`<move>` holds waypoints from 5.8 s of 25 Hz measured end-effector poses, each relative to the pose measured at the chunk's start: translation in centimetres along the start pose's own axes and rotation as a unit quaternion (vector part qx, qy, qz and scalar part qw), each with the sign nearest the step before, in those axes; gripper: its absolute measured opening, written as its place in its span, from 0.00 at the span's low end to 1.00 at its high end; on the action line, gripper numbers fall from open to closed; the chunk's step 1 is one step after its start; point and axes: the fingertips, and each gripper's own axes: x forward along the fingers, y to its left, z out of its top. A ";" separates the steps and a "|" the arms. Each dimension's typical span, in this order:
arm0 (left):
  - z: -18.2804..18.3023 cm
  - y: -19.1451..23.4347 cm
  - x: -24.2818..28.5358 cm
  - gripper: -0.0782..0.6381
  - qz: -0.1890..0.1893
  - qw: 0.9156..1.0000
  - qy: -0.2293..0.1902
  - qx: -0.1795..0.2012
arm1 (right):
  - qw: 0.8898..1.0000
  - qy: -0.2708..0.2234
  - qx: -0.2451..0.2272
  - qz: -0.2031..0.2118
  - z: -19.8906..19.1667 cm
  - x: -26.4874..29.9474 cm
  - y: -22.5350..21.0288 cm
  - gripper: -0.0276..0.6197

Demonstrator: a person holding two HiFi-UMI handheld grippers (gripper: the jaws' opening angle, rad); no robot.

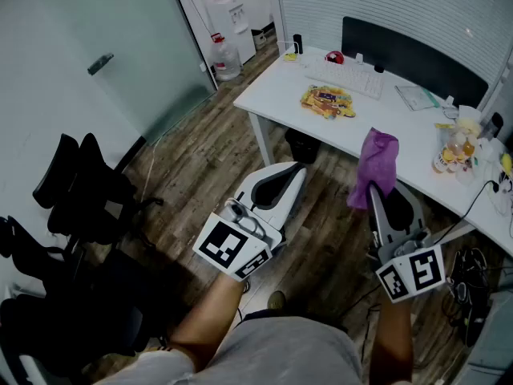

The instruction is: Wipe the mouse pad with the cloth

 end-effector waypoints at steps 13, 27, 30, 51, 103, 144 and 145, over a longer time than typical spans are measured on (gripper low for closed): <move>0.3 0.5 -1.0 0.13 -0.001 1.000 -0.001 0.001 | 1.000 -0.008 -0.007 0.000 0.7 0.3 0.9 0.15; 0.9 4.4 -4.1 0.13 -0.013 1.000 -0.009 0.011 | 0.999 -0.009 -0.003 -0.043 0.0 1.8 2.6 0.15; 0.8 5.5 -4.8 0.13 -0.017 1.000 -0.014 0.009 | 0.999 -0.008 -0.008 -0.050 -0.3 2.1 3.6 0.15; -1.6 12.1 -0.9 0.13 -0.012 1.000 -0.008 0.010 | 0.998 0.007 -0.021 -0.057 -2.4 7.8 -0.5 0.15; -13.0 29.6 28.3 0.13 0.001 0.998 0.049 0.038 | 0.998 0.059 -0.030 -0.019 -9.4 31.3 -25.2 0.15; -37.1 36.9 32.7 0.13 -0.229 0.888 0.393 0.062 | 0.910 0.403 -0.094 0.040 -28.3 48.3 -26.2 0.15; -37.7 36.9 32.6 0.13 -0.229 0.885 0.401 0.063 | 0.905 0.411 -0.097 0.047 -28.8 48.5 -26.2 0.15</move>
